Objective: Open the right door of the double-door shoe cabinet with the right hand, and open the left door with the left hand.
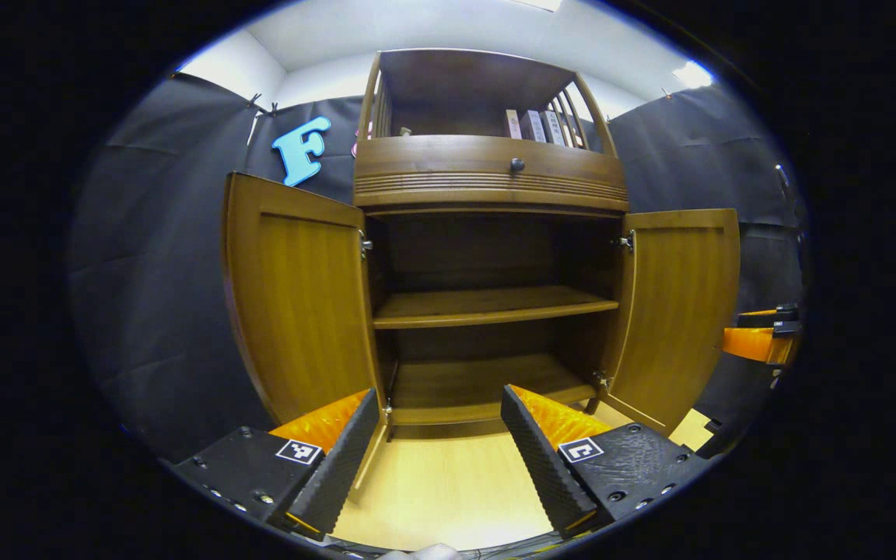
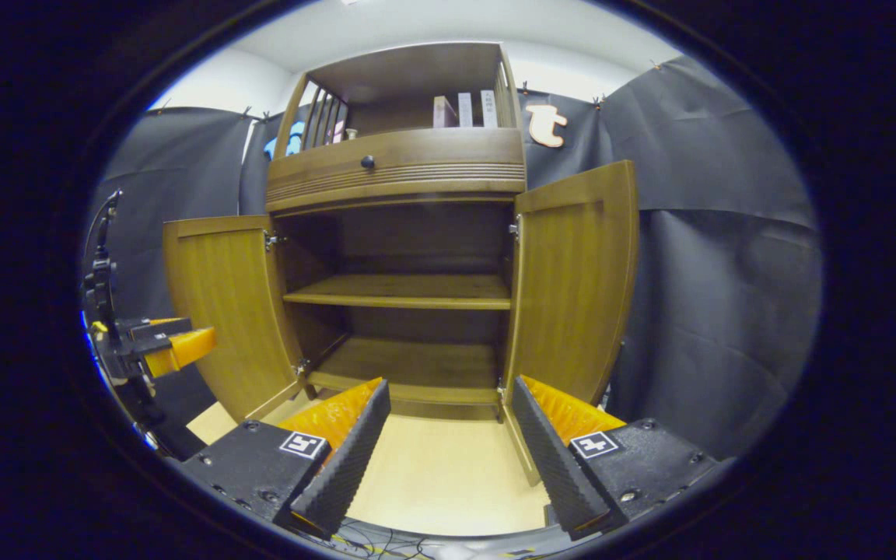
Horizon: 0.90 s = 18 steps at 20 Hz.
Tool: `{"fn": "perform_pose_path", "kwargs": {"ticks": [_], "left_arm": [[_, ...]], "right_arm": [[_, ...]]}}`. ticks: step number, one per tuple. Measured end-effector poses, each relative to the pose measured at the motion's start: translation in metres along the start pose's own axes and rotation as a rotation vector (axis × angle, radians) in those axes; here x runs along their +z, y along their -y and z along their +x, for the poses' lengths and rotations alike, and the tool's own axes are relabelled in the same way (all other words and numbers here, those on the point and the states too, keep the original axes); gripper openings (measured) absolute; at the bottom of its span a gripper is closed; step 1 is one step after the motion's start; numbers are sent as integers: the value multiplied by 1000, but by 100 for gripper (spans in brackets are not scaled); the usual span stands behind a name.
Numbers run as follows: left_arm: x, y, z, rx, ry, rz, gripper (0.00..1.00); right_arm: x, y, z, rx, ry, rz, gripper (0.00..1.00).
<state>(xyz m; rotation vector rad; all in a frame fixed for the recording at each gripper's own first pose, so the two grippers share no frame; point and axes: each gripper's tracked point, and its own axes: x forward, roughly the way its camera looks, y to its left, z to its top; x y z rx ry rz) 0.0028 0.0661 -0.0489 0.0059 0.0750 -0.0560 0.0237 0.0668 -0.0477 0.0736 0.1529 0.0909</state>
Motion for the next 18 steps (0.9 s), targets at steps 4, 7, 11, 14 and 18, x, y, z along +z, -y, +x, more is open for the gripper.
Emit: {"fn": "perform_pose_path", "kwargs": {"ticks": [4,7,11,14,18], "left_arm": [[-1,27,-5,6,0,47,96],[-6,40,-14,-15,0,38,96],[5,36,-19,19,20,18,96],[17,27,-23,60,60,25,96],[24,20,-28,82,81,32,96]], "right_arm": [[1,11,-1,-43,10,13,99],[2,13,0,-49,11,19,100],[6,10,1,-45,16,13,99],[13,7,1,-42,37,4,99],[20,3,4,-35,52,-4,99]]}}
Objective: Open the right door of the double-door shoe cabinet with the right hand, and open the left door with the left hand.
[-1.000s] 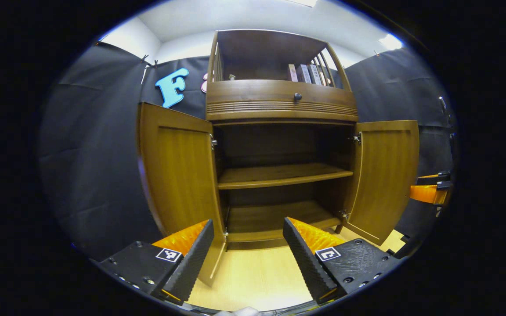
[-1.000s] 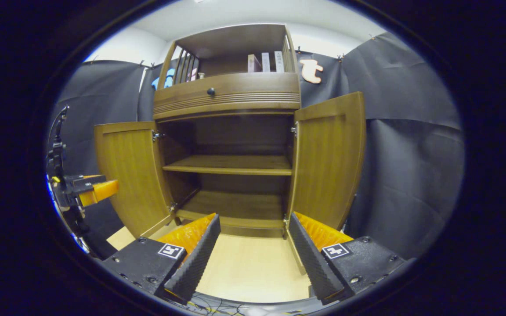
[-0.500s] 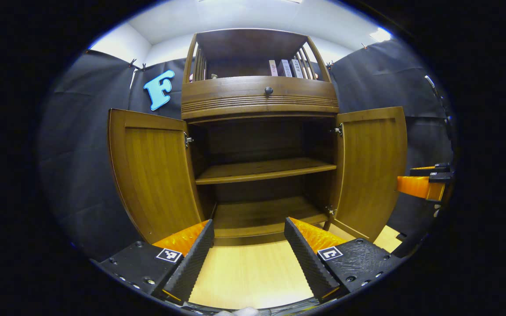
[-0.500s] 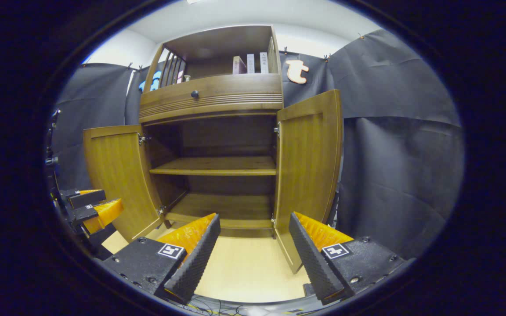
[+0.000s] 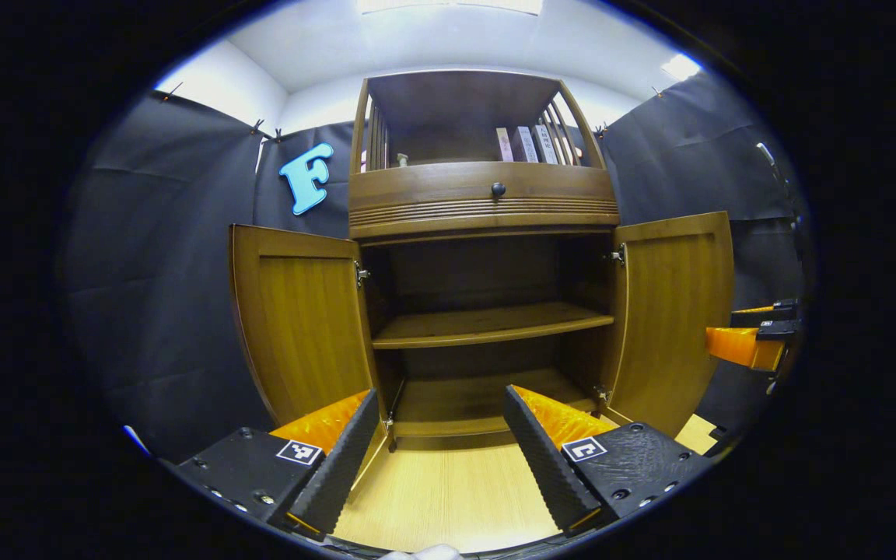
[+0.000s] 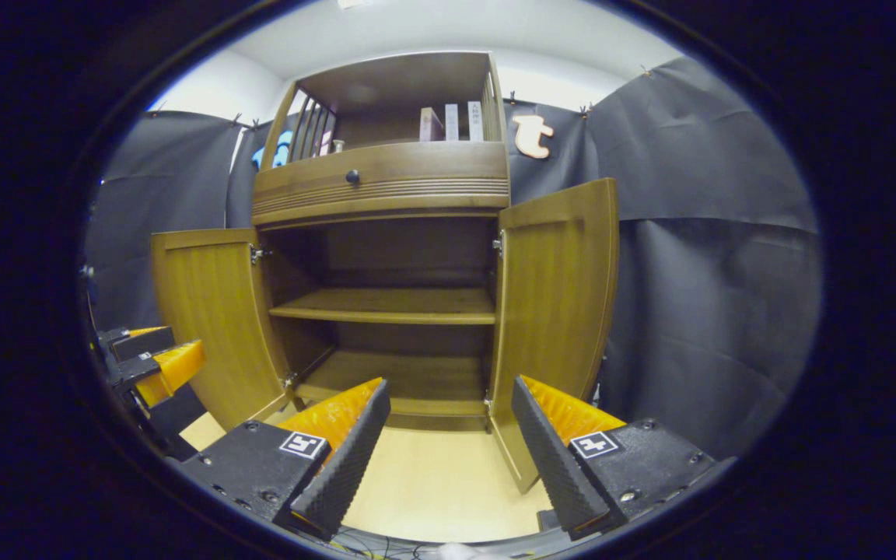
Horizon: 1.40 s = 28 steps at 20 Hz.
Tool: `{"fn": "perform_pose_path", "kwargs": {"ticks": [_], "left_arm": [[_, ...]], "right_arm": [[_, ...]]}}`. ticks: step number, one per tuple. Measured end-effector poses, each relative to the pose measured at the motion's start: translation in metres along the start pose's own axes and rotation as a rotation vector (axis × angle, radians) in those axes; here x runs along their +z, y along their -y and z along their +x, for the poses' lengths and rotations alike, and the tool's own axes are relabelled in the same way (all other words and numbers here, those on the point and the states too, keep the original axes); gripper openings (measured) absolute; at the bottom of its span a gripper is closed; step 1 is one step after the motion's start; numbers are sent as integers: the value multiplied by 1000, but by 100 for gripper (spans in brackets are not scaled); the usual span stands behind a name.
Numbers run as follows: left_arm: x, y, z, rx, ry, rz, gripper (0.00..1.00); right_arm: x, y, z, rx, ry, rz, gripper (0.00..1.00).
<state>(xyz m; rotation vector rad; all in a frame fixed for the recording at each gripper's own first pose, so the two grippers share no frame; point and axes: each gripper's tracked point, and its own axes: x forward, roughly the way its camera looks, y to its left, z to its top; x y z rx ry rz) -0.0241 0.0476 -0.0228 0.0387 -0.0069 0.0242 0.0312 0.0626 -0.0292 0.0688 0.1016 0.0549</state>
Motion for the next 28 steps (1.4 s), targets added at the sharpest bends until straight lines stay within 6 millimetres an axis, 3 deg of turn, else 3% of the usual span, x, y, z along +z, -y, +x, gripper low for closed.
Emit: {"fn": "perform_pose_path", "kwargs": {"ticks": [11,13,14,21,22,28], "left_arm": [[24,-1,-4,11,54,-14,96],[25,2,-3,6,54,-23,100],[26,4,-4,5,53,-27,96],[25,8,-7,5,40,-8,100],[25,9,-7,3,38,-11,96],[33,7,-12,8,66,-16,96]], "right_arm": [[19,4,-5,6,42,8,99],[23,6,-7,6,49,11,99],[25,7,-7,7,53,13,99],[16,8,-9,12,35,4,99],[15,8,-7,12,31,3,99],[15,11,-10,14,31,18,99]]}}
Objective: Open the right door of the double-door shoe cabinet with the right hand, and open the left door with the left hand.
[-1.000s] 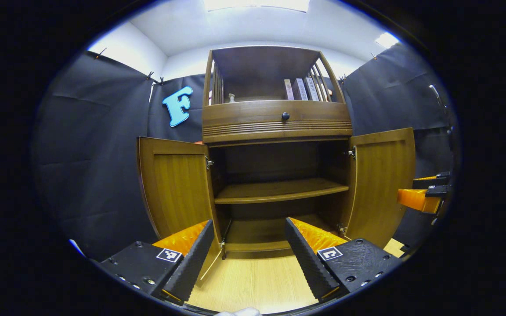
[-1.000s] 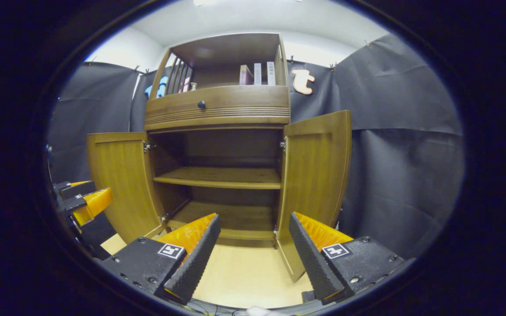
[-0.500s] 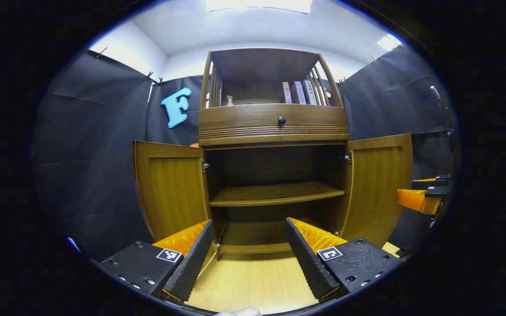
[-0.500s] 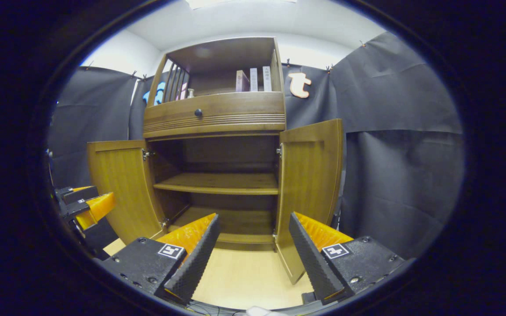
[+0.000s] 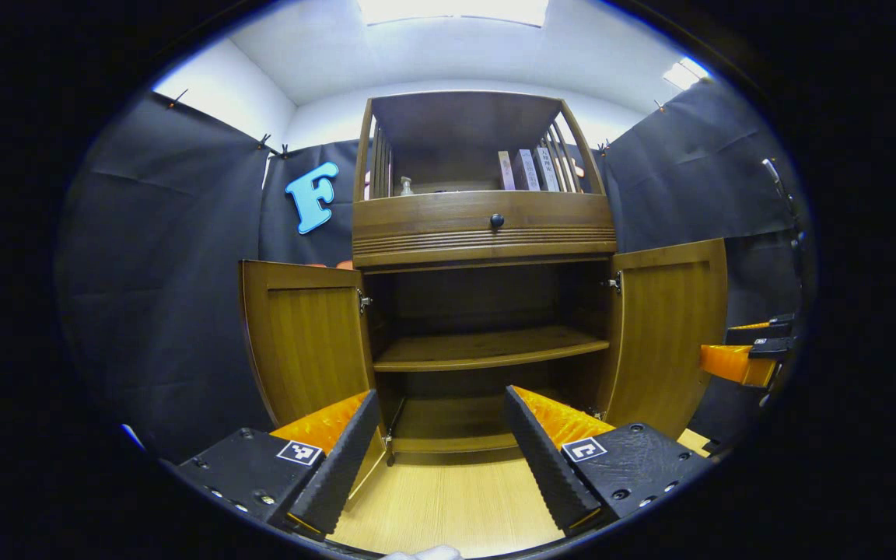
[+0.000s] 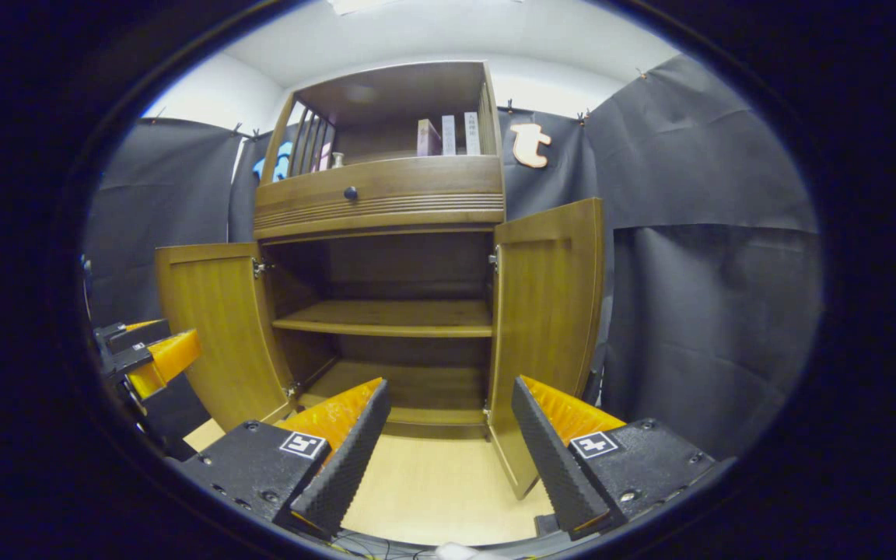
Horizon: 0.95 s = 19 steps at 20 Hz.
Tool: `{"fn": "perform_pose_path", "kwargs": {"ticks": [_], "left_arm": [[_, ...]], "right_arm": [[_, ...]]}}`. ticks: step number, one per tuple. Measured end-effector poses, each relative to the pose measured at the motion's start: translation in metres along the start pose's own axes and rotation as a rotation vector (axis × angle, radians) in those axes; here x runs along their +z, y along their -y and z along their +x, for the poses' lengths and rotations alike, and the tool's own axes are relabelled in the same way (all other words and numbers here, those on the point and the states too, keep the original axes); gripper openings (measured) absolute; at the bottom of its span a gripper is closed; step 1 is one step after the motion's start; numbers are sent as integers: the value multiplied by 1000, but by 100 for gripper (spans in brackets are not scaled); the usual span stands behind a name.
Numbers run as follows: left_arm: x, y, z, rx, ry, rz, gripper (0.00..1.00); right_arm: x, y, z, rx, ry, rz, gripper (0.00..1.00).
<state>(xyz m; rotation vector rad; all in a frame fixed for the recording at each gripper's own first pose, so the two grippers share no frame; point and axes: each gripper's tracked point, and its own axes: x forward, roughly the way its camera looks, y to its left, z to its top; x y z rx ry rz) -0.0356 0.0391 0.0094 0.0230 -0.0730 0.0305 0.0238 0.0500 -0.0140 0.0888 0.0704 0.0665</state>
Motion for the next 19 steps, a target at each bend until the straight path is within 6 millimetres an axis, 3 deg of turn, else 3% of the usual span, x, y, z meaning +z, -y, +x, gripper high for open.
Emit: {"fn": "perform_pose_path", "kwargs": {"ticks": [6,7,8,19], "left_arm": [[-3,2,1,-7,-15,-5,96],[-3,2,1,-6,-17,-4,100],[-3,3,1,-7,-17,-3,96],[-3,12,7,-19,-22,8,96]], "right_arm": [[0,1,-2,1,1,-3,99],[-1,2,-2,0,-3,-4,99],[-2,3,-2,0,-7,-4,99],[-1,6,0,8,-5,-3,99]]}}
